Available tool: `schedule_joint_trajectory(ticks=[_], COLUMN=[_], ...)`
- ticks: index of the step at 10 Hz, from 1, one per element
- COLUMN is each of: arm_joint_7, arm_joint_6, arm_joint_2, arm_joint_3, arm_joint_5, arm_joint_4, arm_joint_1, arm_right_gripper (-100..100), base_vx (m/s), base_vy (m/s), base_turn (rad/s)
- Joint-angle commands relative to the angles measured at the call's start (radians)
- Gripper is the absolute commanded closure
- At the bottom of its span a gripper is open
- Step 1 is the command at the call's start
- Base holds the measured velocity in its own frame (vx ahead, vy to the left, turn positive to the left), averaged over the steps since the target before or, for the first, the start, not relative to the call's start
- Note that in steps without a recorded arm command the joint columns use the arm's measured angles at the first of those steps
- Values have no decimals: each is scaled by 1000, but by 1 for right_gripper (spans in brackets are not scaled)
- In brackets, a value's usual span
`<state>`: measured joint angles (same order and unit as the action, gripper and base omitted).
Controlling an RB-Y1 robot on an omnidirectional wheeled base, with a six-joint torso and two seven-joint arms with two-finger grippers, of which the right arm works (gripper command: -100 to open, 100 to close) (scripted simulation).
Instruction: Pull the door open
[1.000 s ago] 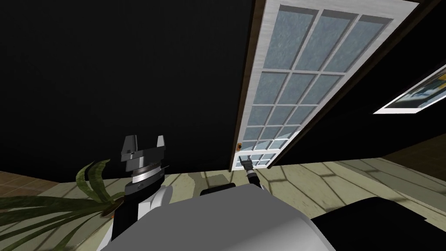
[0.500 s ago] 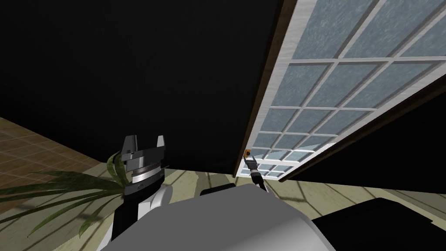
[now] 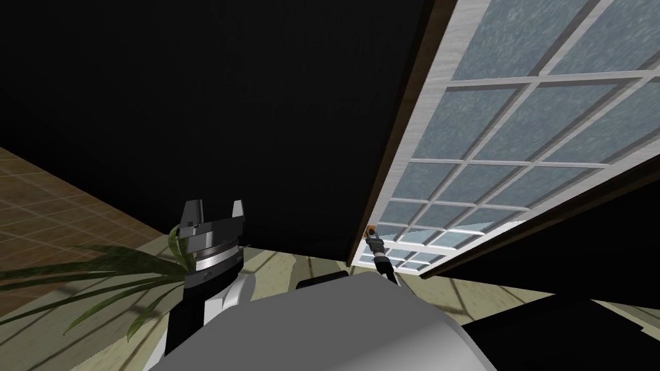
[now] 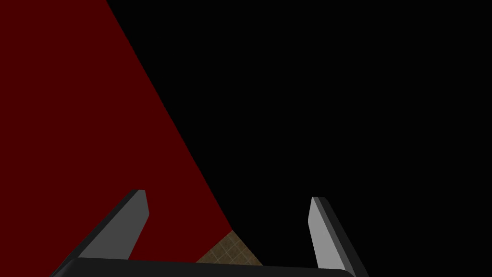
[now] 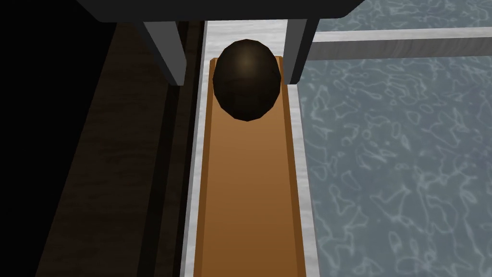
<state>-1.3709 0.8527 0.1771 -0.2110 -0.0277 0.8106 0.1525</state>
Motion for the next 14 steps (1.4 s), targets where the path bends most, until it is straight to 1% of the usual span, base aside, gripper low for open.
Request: schedule_joint_trajectory(ticks=[1, 5, 6, 9, 10, 14], arm_joint_7=[0, 0, 35, 83, 113, 187], arm_joint_6=[1, 1, 2, 2, 2, 2], arm_joint_2=[1, 1, 3, 4, 4, 5], arm_joint_3=[0, 0, -1, 2, 4, 8], arm_joint_5=[0, 0, -8, -17, -22, -36], arm_joint_4=[1, 1, -2, -5, -7, -11], arm_joint_1=[-2, -2, -3, -7, -9, -15], arm_right_gripper=[100, 100, 100, 100, 100, 100], base_vx=[-11, -1, -24, -45, -40, -39], base_vy=[-8, -1, -8, -6, -2, -8], base_turn=[-39, 3, 24, 34, 29, 32])
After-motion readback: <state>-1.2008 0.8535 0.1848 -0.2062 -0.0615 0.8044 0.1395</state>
